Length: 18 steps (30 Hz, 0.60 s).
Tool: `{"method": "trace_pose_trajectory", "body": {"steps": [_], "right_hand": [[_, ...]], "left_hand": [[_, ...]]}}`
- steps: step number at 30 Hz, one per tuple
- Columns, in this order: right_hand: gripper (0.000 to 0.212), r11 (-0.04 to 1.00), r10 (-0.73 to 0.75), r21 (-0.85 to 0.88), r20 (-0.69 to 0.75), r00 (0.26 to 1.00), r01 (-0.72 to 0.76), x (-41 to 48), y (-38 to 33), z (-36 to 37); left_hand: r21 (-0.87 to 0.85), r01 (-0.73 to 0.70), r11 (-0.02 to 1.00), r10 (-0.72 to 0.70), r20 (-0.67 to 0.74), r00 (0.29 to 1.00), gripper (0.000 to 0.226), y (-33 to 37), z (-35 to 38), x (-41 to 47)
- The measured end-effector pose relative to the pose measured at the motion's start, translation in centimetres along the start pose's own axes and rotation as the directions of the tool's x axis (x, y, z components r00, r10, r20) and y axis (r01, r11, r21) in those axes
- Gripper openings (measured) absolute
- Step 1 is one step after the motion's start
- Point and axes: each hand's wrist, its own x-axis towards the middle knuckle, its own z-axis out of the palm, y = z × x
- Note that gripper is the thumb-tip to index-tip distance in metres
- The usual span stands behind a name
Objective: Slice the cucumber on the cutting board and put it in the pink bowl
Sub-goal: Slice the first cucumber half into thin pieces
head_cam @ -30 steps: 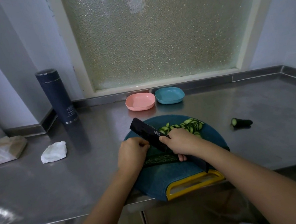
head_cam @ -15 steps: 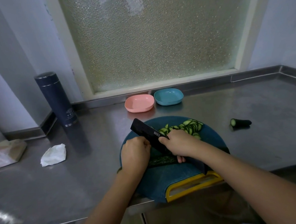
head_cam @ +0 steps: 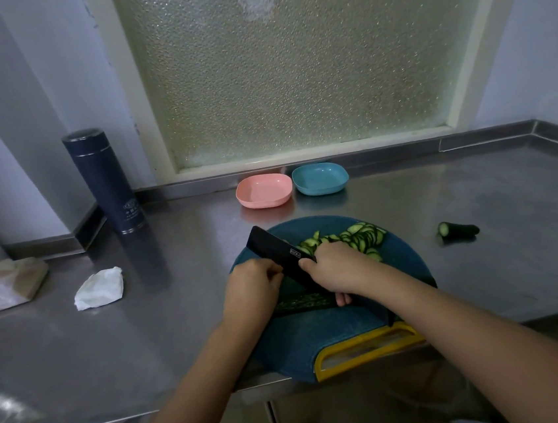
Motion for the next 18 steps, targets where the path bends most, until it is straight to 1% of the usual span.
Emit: {"method": "trace_pose_trajectory", "body": {"steps": [4, 7, 9, 12, 18], "right_hand": [[0.048, 1.0, 0.014, 0.01, 0.007, 1.0, -0.014, 0.2, 0.1, 0.0], [0.044, 1.0, 0.011, 0.026, 0.018, 1.0, -0.011, 0.2, 0.3, -0.1], [0.045, 0.999, 0.009, 0.049, 0.024, 1.0, -0.01, 0.2, 0.4, -0.2], [0.049, 0.997, 0.001, 0.081, 0.026, 1.0, -0.003, 0.2, 0.7, -0.1], [0.044, 0.997, -0.039, 0.071, -0.003, 0.999, 0.039, 0.0, 0.7, -0.1]], "left_hand": [[0.047, -0.134, 0.99, 0.126, 0.14, 0.982, 0.028, -1.1, -1.0, -0.2], [0.056, -0.194, 0.979, 0.176, 0.231, 0.957, 0.032, -2.0, -1.5, -0.2], [0.038, -0.22, 0.975, 0.205, 0.239, 0.949, 0.033, -2.5, -1.6, -0.4], [0.025, -0.231, 0.973, 0.22, 0.214, 0.952, 0.032, -2.8, -1.5, -0.5], [0.033, -0.235, 0.971, 0.225, 0.195, 0.955, 0.032, -2.6, -1.5, -0.6]]}}
